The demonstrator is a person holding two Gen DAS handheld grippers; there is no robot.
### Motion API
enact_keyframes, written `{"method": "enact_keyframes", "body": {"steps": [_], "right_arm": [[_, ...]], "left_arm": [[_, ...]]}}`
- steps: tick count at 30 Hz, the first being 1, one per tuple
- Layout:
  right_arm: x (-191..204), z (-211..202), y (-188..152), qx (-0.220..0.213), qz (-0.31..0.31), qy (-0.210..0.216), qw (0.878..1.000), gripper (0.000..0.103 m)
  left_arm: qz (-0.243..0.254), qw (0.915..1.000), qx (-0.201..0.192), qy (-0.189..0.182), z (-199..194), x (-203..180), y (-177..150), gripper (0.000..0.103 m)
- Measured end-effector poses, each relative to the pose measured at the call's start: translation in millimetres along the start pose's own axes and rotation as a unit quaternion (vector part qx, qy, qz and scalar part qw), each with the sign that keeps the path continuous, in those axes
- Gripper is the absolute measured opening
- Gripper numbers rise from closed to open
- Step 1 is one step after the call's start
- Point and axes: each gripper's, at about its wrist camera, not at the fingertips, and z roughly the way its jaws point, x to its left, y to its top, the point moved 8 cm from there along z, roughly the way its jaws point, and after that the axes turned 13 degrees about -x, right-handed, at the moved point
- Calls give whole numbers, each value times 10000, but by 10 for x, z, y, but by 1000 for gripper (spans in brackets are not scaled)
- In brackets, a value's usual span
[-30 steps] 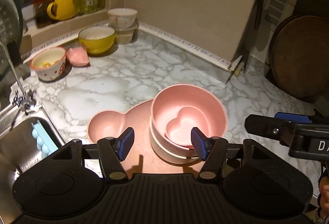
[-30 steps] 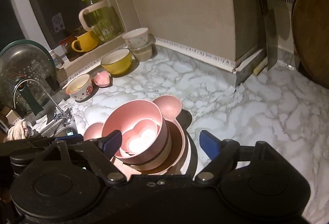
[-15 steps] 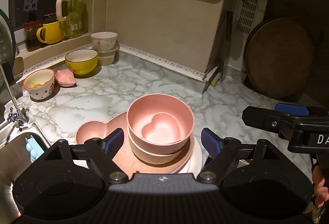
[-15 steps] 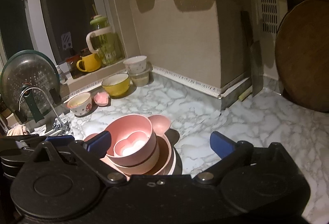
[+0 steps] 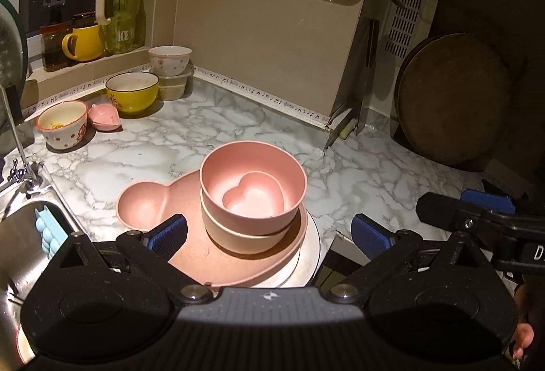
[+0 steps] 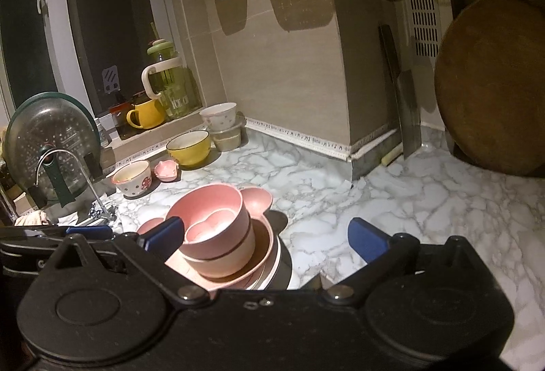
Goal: Organize plates and bowls
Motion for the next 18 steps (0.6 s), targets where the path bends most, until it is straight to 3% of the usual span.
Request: {"method": "enact_keyframes", "body": {"steps": [18], "right_arm": [[-78,-118,-139,123,341,-278,9990,102]], "left_arm": [[-5,9993,333,184,-27,12,-142,103]]}}
